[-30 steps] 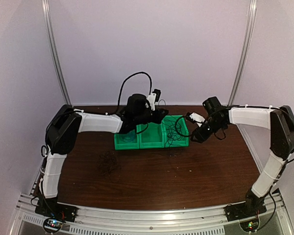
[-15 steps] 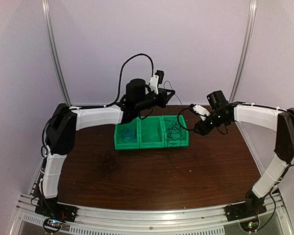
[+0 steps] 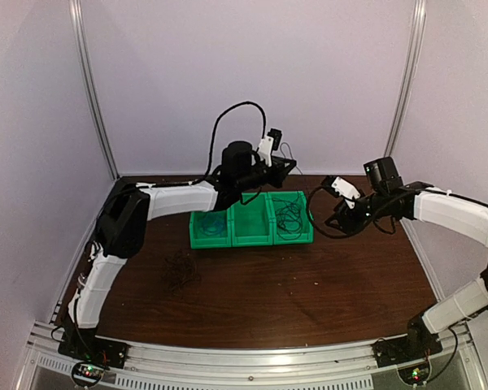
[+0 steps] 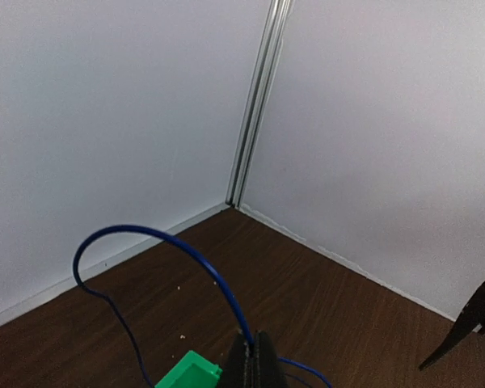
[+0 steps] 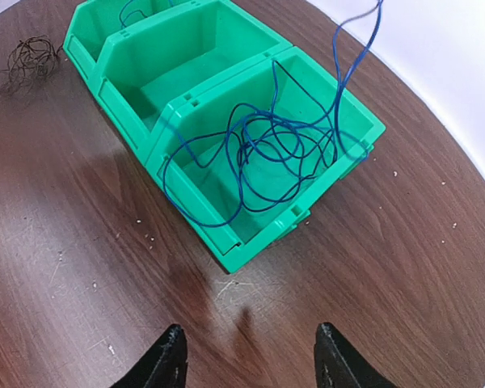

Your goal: Untangle the cables

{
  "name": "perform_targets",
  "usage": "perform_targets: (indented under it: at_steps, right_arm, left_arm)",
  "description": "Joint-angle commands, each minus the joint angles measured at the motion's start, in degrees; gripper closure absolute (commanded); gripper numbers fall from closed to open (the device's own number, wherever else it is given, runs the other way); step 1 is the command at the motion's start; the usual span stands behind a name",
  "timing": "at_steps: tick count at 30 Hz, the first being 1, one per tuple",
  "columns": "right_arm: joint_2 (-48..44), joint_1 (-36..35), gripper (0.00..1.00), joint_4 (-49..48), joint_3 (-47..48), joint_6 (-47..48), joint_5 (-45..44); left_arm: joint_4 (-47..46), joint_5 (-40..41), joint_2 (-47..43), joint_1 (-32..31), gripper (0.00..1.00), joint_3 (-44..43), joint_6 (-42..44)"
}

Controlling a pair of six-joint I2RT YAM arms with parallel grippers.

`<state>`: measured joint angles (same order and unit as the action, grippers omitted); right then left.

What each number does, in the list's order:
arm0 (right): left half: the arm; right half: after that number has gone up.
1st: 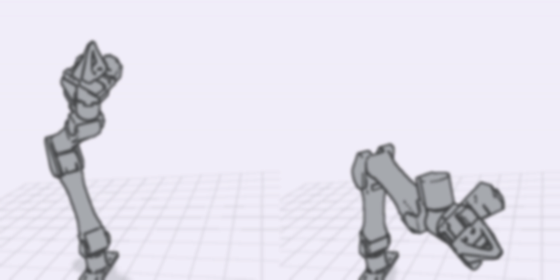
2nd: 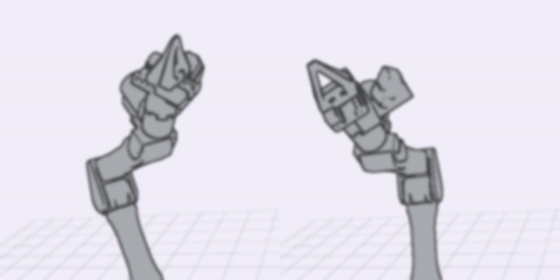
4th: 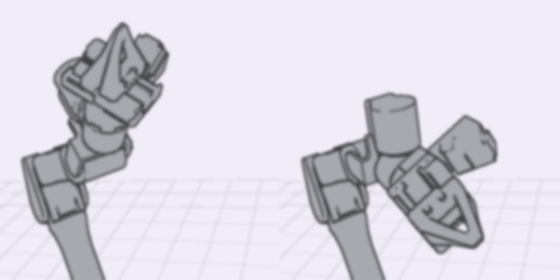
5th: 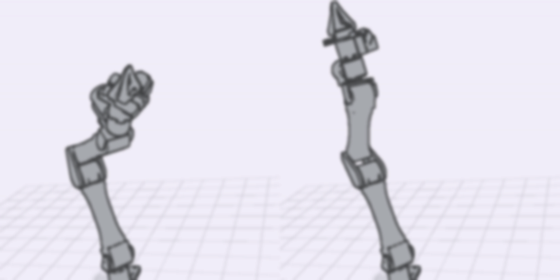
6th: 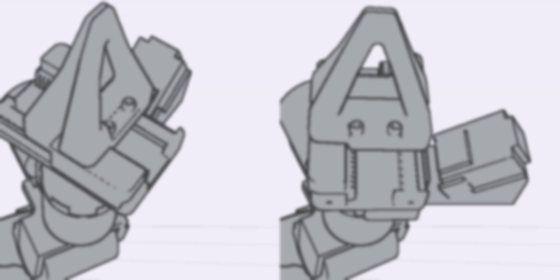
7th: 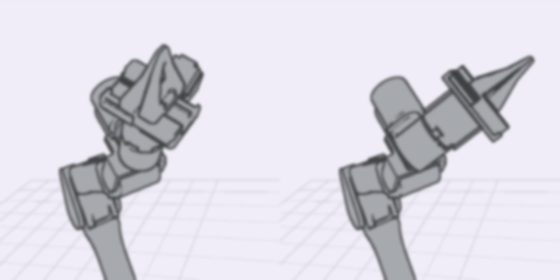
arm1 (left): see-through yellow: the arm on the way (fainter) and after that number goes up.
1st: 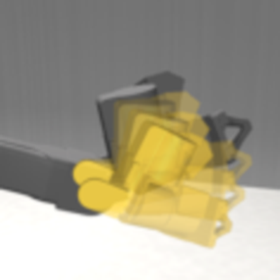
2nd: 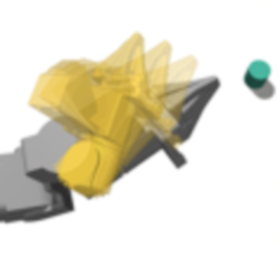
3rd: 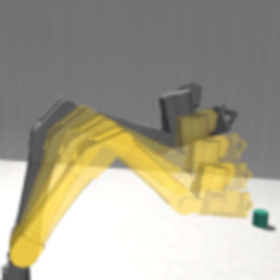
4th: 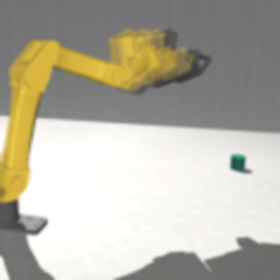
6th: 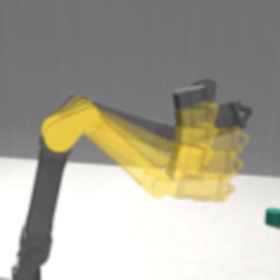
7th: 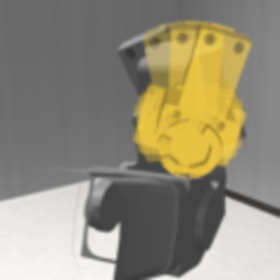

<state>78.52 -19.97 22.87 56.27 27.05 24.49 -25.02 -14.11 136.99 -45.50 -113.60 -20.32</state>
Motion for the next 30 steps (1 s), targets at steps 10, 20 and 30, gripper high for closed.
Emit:
perform_targets:
  at_steps: [10, 20, 30]
  right_arm:
    - [-6.41, 0.18, 0.46, -6.62, -5.82, -1.79, 0.32]
    - [-5.59, 0.97, 0.46, -8.39, -6.69, -3.31, 1.16]
    - [-5.43, 0.97, 0.45, -8.57, -7.99, -2.65, 1.28]
  left_arm:
    - [10.17, 1.22, 1.25, -1.91, 1.00, 4.97, -5.14]
    - [29.95, 1.86, 8.46, -2.41, 1.00, -8.54, -11.13]
    - [35.93, 2.22, 10.83, -2.58, 1.00, -11.67, -14.73]
